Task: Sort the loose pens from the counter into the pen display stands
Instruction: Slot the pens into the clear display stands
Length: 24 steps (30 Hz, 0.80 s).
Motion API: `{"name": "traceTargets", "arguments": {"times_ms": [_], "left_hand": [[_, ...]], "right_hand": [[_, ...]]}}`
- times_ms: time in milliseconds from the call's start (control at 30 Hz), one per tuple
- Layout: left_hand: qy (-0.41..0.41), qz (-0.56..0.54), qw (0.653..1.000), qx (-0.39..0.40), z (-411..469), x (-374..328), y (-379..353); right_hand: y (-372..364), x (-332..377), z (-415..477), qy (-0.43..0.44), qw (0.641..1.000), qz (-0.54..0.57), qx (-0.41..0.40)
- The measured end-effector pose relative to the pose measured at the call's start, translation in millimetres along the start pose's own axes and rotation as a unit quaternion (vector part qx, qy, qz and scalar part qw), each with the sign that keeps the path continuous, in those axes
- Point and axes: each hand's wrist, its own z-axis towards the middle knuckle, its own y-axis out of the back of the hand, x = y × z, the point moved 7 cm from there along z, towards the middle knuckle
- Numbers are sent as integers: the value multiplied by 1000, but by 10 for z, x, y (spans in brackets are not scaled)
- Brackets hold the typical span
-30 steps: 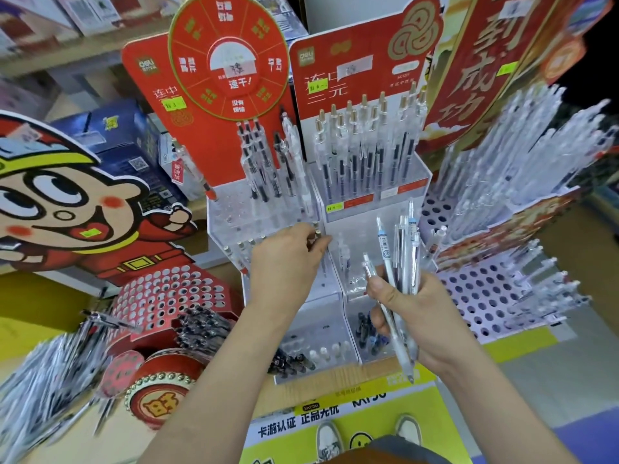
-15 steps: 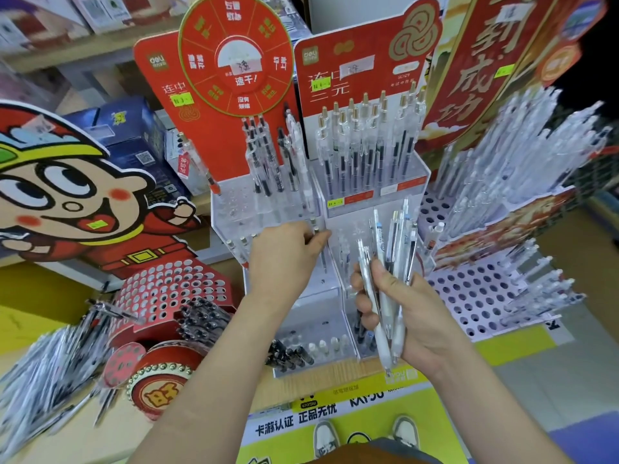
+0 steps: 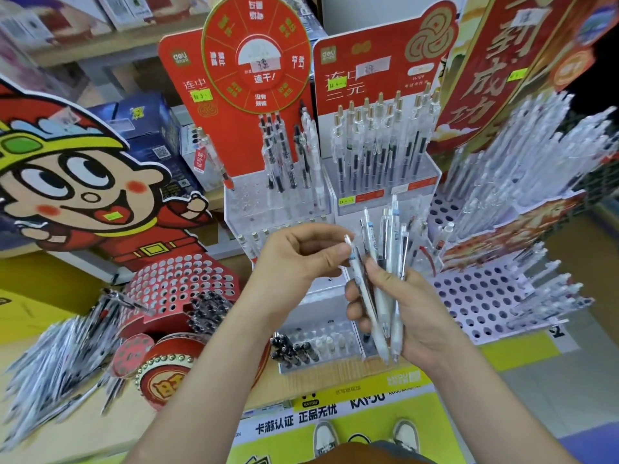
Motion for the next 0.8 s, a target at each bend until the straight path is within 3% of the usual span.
{"name": "traceTargets", "arguments": {"times_ms": [167,267,433,567,800], "left_hand": [[-18,-51,996,-69,-32,11,142],[-59,-63,984,-155,-68,-55,288],[-142,-38,946,-287,-105,-244,716],[-168,25,945,-278,-86,-278,631],[-187,79,958,-203,39,-306,215]], "right_hand": [[31,81,21,16,991,-131,23],[84,78,44,14,981,-191,18],[341,111,48,35,976,-203,-68],[519,236,11,62,979,-152,-118],[638,405,-125,90,988,-70,-108]]}}
